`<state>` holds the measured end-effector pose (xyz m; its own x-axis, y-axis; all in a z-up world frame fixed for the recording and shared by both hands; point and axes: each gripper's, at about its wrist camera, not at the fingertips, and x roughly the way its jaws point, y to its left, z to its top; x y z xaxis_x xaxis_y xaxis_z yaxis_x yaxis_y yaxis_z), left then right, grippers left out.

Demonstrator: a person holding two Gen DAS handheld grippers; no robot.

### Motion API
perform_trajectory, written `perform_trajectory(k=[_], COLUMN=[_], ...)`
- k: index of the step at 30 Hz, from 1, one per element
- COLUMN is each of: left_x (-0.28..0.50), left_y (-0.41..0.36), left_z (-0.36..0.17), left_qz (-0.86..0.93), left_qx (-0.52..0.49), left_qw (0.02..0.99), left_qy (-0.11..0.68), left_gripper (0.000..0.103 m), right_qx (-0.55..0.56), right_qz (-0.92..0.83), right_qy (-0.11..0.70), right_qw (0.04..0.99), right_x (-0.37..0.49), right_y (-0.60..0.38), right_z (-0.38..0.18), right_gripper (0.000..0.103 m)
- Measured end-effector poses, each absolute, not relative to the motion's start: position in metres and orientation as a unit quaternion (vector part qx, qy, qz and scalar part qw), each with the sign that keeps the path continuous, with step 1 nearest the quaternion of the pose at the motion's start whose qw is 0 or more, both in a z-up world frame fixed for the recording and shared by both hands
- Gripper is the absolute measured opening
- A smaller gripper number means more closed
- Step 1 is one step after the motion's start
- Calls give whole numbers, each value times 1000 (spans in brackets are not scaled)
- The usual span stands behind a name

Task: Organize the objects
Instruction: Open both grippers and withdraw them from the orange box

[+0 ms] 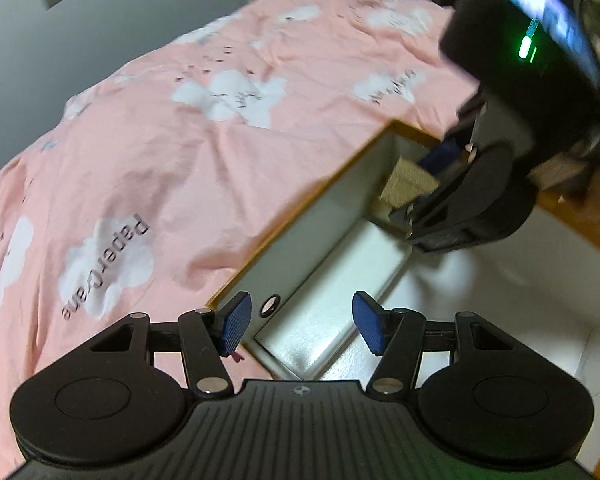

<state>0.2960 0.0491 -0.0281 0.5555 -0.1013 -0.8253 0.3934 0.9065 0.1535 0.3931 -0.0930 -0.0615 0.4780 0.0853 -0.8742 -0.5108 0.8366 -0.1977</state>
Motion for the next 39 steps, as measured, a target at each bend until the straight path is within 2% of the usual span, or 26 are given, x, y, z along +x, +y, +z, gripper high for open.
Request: perform_trajectory(k=[7,16,25,30,39], left_x=[296,274,174,108,48], left_y=[62,77,69,53,46], left_z=[-20,-5,24,31,8], left_qz=[-98,-70,-19,6,20], left_qx=[106,63,-31,-46,-70], left_qw=[878,877,903,915,903], left_qy=[456,472,428,400,424], left_gripper=[69,69,69,68,64], right_qx=[-239,-206,-127,-74,2], right_qz=[179,204,298,335,389], right_qy=[445,452,377,332,363], right_qw=[844,843,868,879,847], right_x=[395,376,281,216,137], right_y=[-89,-106,-126,-133,-140], right_z=[-62,-43,7,20,15], right_gripper=[48,47,47,47,48])
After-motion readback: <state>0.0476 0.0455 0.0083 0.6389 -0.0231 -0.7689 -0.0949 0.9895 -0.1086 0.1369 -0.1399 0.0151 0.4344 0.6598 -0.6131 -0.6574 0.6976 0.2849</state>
